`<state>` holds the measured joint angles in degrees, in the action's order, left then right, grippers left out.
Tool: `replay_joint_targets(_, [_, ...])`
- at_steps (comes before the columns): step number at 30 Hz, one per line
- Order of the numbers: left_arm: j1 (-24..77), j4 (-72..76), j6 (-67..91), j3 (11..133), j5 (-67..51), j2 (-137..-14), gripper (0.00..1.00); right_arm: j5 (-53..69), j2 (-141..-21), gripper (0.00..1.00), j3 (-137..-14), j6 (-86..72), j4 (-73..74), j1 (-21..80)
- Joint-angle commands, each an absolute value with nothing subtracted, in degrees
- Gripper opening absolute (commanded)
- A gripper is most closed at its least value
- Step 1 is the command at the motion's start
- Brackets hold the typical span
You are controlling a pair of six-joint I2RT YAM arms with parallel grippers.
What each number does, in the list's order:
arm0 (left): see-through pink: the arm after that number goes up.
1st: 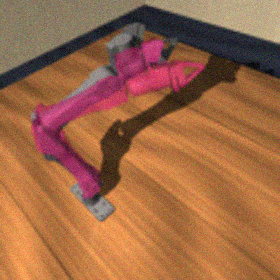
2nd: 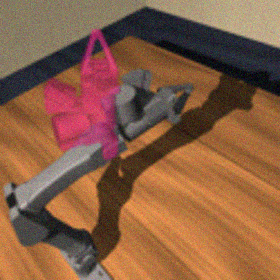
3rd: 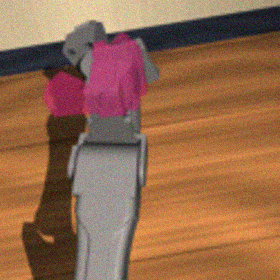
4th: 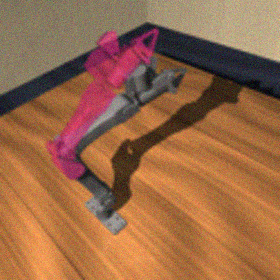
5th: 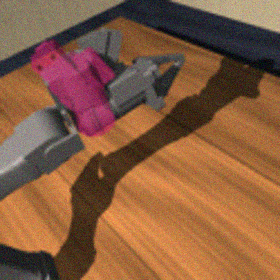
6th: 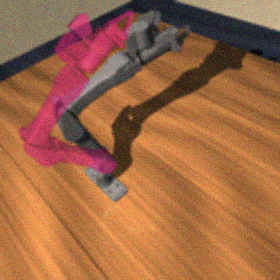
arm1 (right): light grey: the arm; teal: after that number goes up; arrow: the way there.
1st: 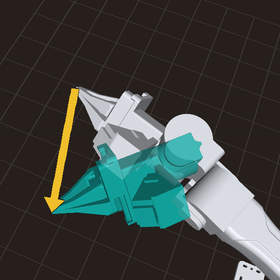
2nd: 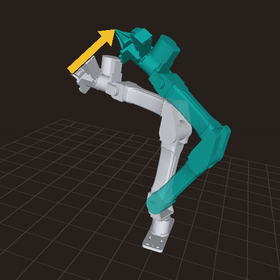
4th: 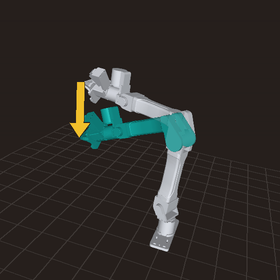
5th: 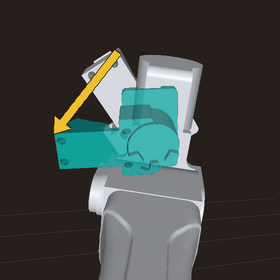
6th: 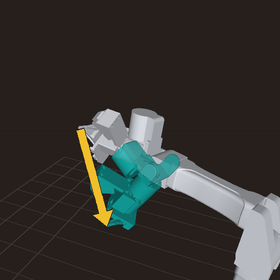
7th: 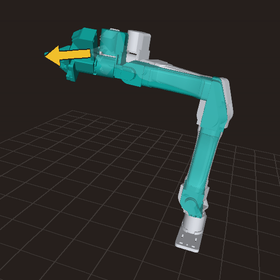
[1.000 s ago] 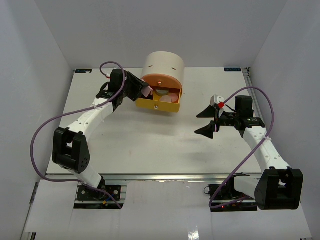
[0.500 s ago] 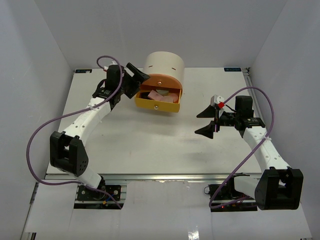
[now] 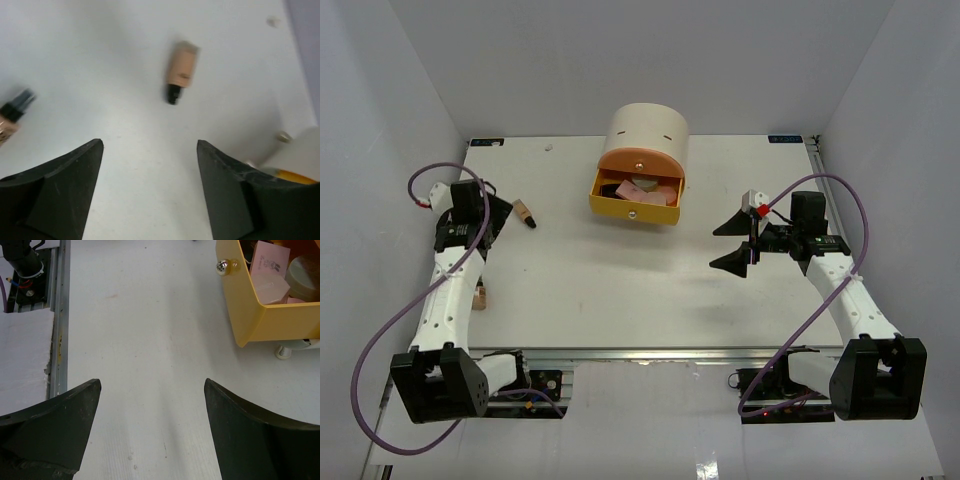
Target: Organize the makeup
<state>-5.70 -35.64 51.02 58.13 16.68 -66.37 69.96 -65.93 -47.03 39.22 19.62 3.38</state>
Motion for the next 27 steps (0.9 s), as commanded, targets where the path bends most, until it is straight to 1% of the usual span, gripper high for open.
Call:
replay_joint_targets(1, [-10.29, -43.55, 51.25, 54.08, 22.08, -66.89, 0.93, 72.07, -65.04, 0.9, -47.11, 39.55, 19.62, 3.16])
replay_joint_targets(5, [-13.21, -44.07, 50.92, 52.81, 24.02, -68.21, 0.94, 72.03, -65.56, 0.91, -48.15, 41.46, 21.89, 3.66])
replay_joint_targets(7, [-14.9, -43.48, 50.2, 52.5, 24.57, -68.46, 0.94, 70.42, -66.64, 0.97, -50.37, 45.83, 26.62, 5.51])
replay_joint_targets(8, [-15.64, -43.25, 49.89, 52.41, 24.82, -68.57, 0.94, 69.59, -67.2, 0.99, -51.36, 47.75, 28.72, 6.45])
replay_joint_targets(9, [-16.06, -43.18, 49.54, 52.49, 25.24, -68.69, 0.94, 68.57, -67.87, 0.93, -51.98, 48.83, 29.95, 7.46])
replay_joint_targets(12, [-17.45, -42.5, 47.55, 52.71, 28.42, -69.67, 0.95, 65.07, -69.97, 0.73, -53.44, 50.6, 32.01, 11.23])
replay_joint_targets(13, [-18.17, -42.35, 47.16, 52.7, 29.14, -70.16, 0.95, 64.37, -70.44, 0.69, -53.81, 50.75, 32.24, 12.5])
replay_joint_targets(16, [-21.54, -41.75, 46.82, 52.01, 29.33, -71.92, 0.96, 63.55, -71.29, 0.67, -54.58, 50.89, 32.43, 14.33])
replay_joint_targets(18, [-25.31, -38.83, 46.13, 51.03, 25.29, -73.04, 0.92, 63.62, -71.64, 0.67, -54.72, 50.82, 32.43, 14.68])
replay_joint_targets(20, [-27.74, -37.09, 45.8, 50.64, 23.45, -75.17, 0.84, 63.47, -71.47, 0.66, -54.43, 50.8, 32.51, 14.77])
replay_joint_targets(25, [-33.09, -34.67, 46.24, 51.42, 24.19, -78.66, 0.67, 63.39, -70.24, 0.67, -53.08, 51.44, 32.52, 14.77])
replay_joint_targets(27, [-34.72, -33.91, 46.49, 51.49, 24.41, -80.17, 0.64, 63.45, -70.14, 0.67, -52.82, 51.59, 32.61, 14.77])
